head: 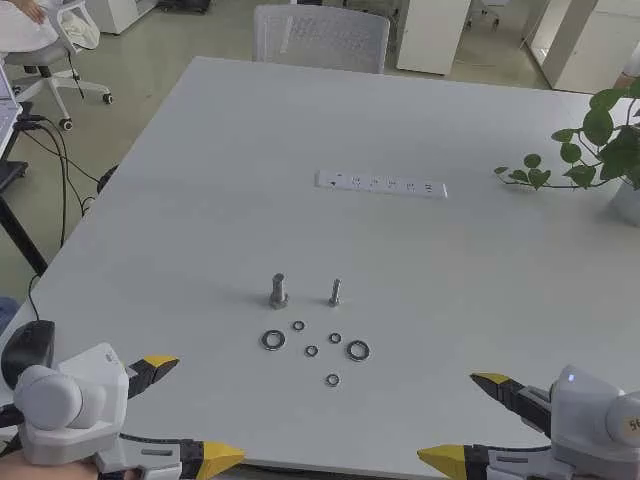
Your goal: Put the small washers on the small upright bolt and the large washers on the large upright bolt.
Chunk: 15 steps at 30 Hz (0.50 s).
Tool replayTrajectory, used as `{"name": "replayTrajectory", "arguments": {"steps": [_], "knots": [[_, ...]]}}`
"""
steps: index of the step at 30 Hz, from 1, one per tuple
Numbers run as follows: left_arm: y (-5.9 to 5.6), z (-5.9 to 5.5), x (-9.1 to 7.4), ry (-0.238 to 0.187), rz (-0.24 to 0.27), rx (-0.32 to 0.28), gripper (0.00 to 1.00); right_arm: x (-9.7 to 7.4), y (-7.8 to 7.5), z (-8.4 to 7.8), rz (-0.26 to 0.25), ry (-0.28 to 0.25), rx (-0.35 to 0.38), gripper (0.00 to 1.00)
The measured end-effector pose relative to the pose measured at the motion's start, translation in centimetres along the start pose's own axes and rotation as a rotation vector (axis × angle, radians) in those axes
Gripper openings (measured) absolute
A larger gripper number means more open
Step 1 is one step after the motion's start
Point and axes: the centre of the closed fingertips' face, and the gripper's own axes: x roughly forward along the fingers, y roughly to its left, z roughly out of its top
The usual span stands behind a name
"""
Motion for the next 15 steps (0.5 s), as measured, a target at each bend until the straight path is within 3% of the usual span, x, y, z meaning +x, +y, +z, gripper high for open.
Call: {"name": "replayTrajectory", "arguments": {"steps": [15], "knots": [[0.01,0.0,0.72,0.026,-0.017,0.016,0.94,0.09,-0.67,-0.12,-0.015,0.017,0.024,0.91]]}}
